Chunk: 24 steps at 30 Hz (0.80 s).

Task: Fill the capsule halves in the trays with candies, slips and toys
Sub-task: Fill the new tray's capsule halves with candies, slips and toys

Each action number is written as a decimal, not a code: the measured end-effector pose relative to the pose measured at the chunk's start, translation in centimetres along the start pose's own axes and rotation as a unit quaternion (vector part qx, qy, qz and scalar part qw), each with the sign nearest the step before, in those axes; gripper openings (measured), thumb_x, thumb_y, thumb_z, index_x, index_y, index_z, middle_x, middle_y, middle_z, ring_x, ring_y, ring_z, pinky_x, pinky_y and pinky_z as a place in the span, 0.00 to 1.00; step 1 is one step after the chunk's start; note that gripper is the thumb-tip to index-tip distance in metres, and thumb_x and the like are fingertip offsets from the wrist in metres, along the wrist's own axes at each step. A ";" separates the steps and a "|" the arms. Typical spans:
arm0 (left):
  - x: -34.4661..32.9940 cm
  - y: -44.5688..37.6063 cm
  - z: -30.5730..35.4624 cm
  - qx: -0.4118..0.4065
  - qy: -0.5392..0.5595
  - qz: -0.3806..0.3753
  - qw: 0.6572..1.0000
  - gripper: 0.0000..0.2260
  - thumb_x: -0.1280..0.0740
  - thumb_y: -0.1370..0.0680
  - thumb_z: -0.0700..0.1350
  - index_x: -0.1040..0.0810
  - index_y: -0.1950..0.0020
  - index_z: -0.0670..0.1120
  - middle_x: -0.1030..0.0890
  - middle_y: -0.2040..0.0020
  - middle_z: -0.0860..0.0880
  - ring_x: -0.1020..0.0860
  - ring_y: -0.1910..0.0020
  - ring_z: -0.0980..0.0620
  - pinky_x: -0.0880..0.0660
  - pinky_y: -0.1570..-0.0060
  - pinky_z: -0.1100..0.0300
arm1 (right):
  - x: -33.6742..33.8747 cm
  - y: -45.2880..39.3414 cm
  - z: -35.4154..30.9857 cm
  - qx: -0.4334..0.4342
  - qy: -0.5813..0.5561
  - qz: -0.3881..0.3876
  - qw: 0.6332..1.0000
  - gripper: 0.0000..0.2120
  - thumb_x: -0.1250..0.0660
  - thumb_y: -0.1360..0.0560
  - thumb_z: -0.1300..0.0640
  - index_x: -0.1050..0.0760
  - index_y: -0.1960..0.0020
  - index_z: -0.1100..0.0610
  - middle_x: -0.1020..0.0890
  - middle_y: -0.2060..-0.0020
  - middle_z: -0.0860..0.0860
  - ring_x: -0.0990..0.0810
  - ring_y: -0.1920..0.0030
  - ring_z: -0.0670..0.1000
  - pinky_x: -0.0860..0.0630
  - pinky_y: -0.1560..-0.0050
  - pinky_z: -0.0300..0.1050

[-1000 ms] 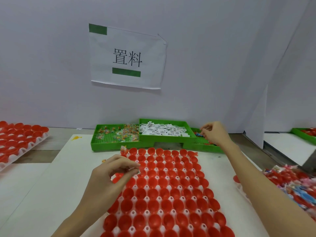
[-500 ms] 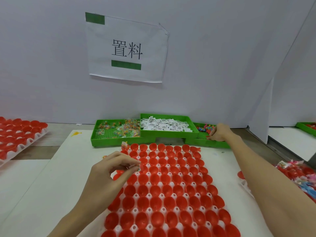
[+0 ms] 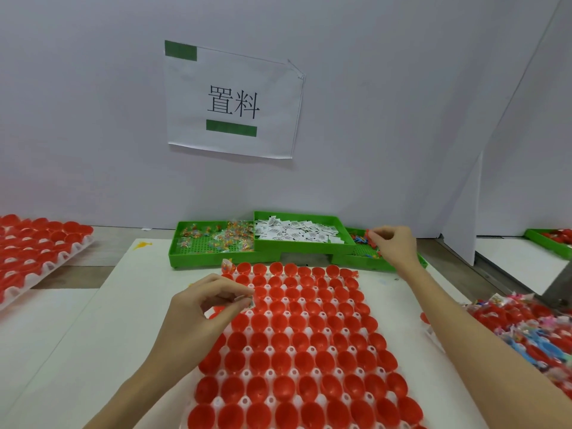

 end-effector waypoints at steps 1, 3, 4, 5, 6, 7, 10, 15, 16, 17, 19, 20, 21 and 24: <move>-0.1 0.1 0.1 0.008 0.013 -0.002 1.000 0.09 0.23 0.28 0.41 0.12 0.52 0.54 0.14 0.54 0.50 0.15 0.54 0.49 0.19 0.51 0.60 | -0.1 1.3 -1.0 -0.006 -0.056 -0.014 0.998 0.08 0.27 0.23 0.60 0.14 0.46 0.63 0.13 0.55 0.56 0.16 0.53 0.53 0.20 0.48 0.48; -0.3 0.2 0.5 0.021 0.042 -0.013 0.999 0.08 0.23 0.28 0.42 0.11 0.53 0.54 0.13 0.55 0.49 0.14 0.54 0.49 0.19 0.51 0.61 | -0.5 5.0 -3.7 0.009 -0.151 -0.058 0.987 0.06 0.26 0.24 0.61 0.14 0.48 0.61 0.13 0.60 0.54 0.16 0.58 0.52 0.19 0.54 0.43; -0.5 0.3 0.6 0.029 0.056 -0.019 0.998 0.08 0.23 0.29 0.43 0.11 0.53 0.54 0.13 0.55 0.49 0.14 0.54 0.49 0.18 0.51 0.61 | -0.6 7.1 -5.1 0.032 -0.178 -0.073 0.981 0.04 0.25 0.25 0.61 0.14 0.50 0.58 0.13 0.62 0.53 0.15 0.59 0.52 0.19 0.56 0.40; -0.7 0.4 0.7 0.038 0.070 -0.024 0.997 0.08 0.22 0.29 0.43 0.11 0.53 0.54 0.13 0.55 0.49 0.14 0.54 0.50 0.18 0.50 0.60 | -0.7 9.3 -6.6 0.057 -0.196 -0.090 0.975 0.03 0.24 0.26 0.60 0.13 0.52 0.55 0.13 0.62 0.52 0.14 0.60 0.51 0.19 0.57 0.38; -0.9 0.6 0.9 0.047 0.082 -0.028 0.995 0.07 0.22 0.29 0.43 0.11 0.53 0.54 0.12 0.55 0.49 0.13 0.54 0.50 0.18 0.50 0.60 | -1.0 11.5 -7.9 0.080 -0.211 -0.116 0.967 0.03 0.23 0.27 0.59 0.13 0.53 0.53 0.12 0.62 0.52 0.14 0.60 0.51 0.18 0.57 0.37; -1.1 0.6 1.0 0.053 0.090 -0.032 0.994 0.07 0.21 0.30 0.44 0.11 0.54 0.54 0.12 0.55 0.50 0.13 0.54 0.51 0.18 0.50 0.61 | -1.5 13.5 -9.1 0.097 -0.219 -0.151 0.959 0.03 0.22 0.27 0.58 0.13 0.54 0.52 0.12 0.62 0.51 0.13 0.60 0.50 0.19 0.57 0.36; -1.4 0.8 1.5 0.044 0.087 -0.042 0.994 0.07 0.21 0.30 0.45 0.11 0.54 0.54 0.12 0.56 0.50 0.13 0.54 0.51 0.18 0.50 0.61 | -3.2 17.9 -11.5 0.120 -0.200 -0.252 0.939 0.03 0.22 0.27 0.58 0.13 0.54 0.53 0.12 0.61 0.50 0.12 0.59 0.49 0.18 0.54 0.38; -1.1 0.6 1.9 -0.008 0.071 -0.034 0.997 0.08 0.21 0.29 0.42 0.12 0.51 0.51 0.12 0.55 0.51 0.13 0.53 0.50 0.19 0.50 0.62 | -4.3 20.6 -13.1 0.161 -0.163 -0.317 0.920 0.02 0.24 0.24 0.58 0.13 0.52 0.54 0.12 0.61 0.50 0.12 0.58 0.48 0.16 0.51 0.42; -1.1 0.6 1.8 -0.017 0.062 -0.029 0.997 0.08 0.22 0.28 0.42 0.12 0.51 0.51 0.13 0.54 0.51 0.14 0.53 0.50 0.18 0.50 0.61 | -4.3 20.7 -13.2 0.164 -0.164 -0.326 0.917 0.02 0.25 0.24 0.58 0.13 0.52 0.54 0.12 0.61 0.50 0.12 0.58 0.48 0.17 0.52 0.41; -1.0 0.6 1.8 -0.024 0.053 -0.023 0.998 0.08 0.22 0.28 0.43 0.12 0.50 0.52 0.13 0.54 0.51 0.14 0.52 0.49 0.18 0.50 0.60 | -4.3 20.8 -13.2 0.168 -0.162 -0.334 0.913 0.02 0.25 0.24 0.57 0.13 0.52 0.54 0.12 0.61 0.49 0.12 0.58 0.48 0.17 0.53 0.40; -1.0 0.5 1.6 -0.034 0.040 -0.010 0.999 0.08 0.23 0.28 0.42 0.12 0.50 0.51 0.15 0.52 0.50 0.15 0.51 0.47 0.18 0.50 0.59 | -4.2 20.7 -13.4 0.174 -0.147 -0.351 0.908 0.03 0.26 0.23 0.57 0.13 0.52 0.53 0.12 0.61 0.50 0.13 0.59 0.48 0.17 0.53 0.40; -0.9 0.5 1.5 -0.037 0.038 -0.006 0.999 0.08 0.23 0.28 0.42 0.12 0.51 0.51 0.16 0.51 0.50 0.15 0.51 0.47 0.18 0.50 0.60 | -4.3 20.6 -13.4 0.175 -0.141 -0.357 0.906 0.03 0.26 0.22 0.57 0.13 0.52 0.54 0.12 0.61 0.50 0.13 0.59 0.48 0.17 0.53 0.40; -0.9 0.5 1.5 -0.039 0.038 -0.006 0.998 0.07 0.23 0.28 0.42 0.11 0.51 0.51 0.16 0.51 0.51 0.16 0.51 0.47 0.19 0.50 0.61 | -4.3 20.5 -13.4 0.175 -0.138 -0.362 0.905 0.03 0.27 0.22 0.57 0.13 0.52 0.54 0.12 0.61 0.50 0.13 0.58 0.48 0.17 0.53 0.40; -1.0 0.5 1.3 -0.036 0.039 -0.008 0.999 0.07 0.22 0.28 0.42 0.11 0.52 0.50 0.16 0.53 0.52 0.15 0.52 0.48 0.18 0.51 0.61 | -4.7 20.5 -13.5 0.177 -0.132 -0.383 0.897 0.04 0.26 0.22 0.55 0.13 0.49 0.53 0.12 0.58 0.48 0.13 0.56 0.47 0.18 0.51 0.39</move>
Point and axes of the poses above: each hand's wrist, its own y-axis away from the middle knuckle, its own x-axis out of the back of the hand, z = x × y, the point moved 5 cm from there along -y, towards the middle knuckle
